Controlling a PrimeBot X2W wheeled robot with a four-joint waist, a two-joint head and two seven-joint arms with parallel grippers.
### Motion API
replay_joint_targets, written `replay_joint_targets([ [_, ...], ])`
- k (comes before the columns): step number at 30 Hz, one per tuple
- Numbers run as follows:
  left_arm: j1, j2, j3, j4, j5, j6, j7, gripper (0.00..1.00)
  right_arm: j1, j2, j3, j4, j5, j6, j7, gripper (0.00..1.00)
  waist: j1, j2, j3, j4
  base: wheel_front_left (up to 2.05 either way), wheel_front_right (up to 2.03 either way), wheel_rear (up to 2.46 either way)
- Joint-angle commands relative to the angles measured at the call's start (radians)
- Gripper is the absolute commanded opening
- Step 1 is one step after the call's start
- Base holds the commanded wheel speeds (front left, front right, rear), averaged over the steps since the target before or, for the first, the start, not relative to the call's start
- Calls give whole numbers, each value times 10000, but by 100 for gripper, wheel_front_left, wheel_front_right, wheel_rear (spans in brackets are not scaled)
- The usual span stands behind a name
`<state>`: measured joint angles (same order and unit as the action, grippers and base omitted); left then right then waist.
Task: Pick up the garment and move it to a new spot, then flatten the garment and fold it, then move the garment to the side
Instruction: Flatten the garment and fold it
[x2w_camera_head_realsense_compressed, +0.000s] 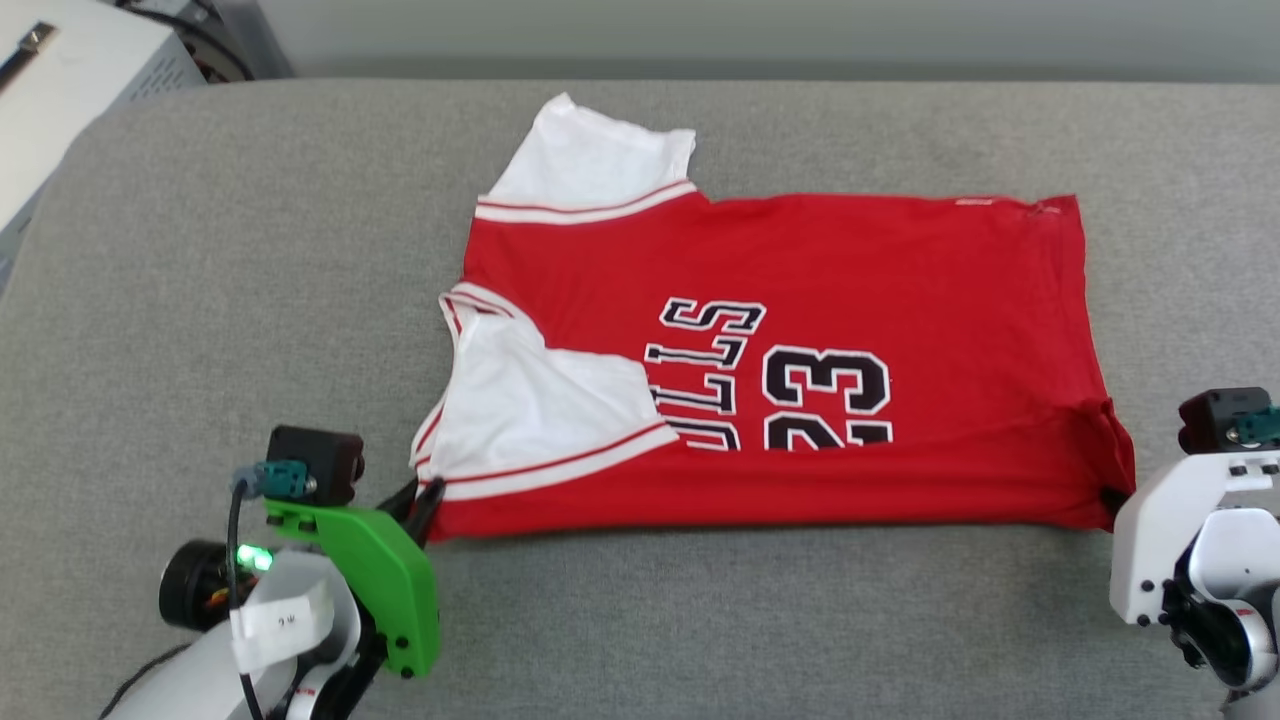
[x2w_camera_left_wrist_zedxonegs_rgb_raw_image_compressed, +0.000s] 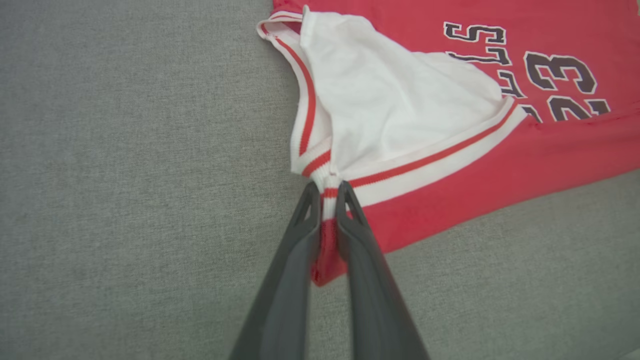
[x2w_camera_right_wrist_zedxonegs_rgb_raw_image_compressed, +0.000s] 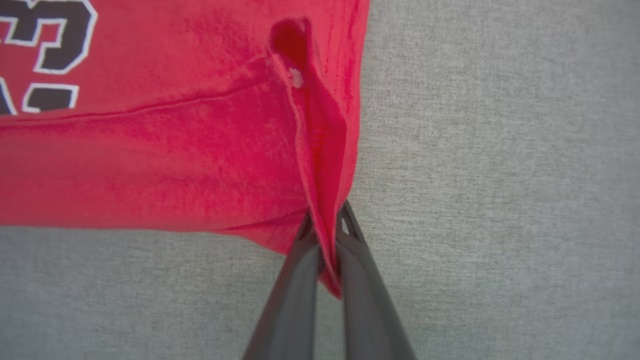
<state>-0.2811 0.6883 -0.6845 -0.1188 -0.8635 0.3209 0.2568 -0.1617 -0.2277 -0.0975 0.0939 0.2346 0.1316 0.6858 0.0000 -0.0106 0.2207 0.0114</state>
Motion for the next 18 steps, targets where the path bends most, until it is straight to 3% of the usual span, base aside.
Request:
replay_joint_targets([
  [1,277,154,-42,58,-111,14,44,0,225,-148,-88,-153,196,-9,104,0,0,106,-546,-141,0,0,0],
  [9,1190,397,-409,-180,-363,135,392,0,1351,-736,-470,-921,824,-9,983,0,0,106,-1029,-259,0,0,0],
  [18,1868,277,-917,46,-392,257,548,0,2489,-486,-1145,-1376,1040,-9,1907,0,0,106,-1083,-260,0,0,0],
])
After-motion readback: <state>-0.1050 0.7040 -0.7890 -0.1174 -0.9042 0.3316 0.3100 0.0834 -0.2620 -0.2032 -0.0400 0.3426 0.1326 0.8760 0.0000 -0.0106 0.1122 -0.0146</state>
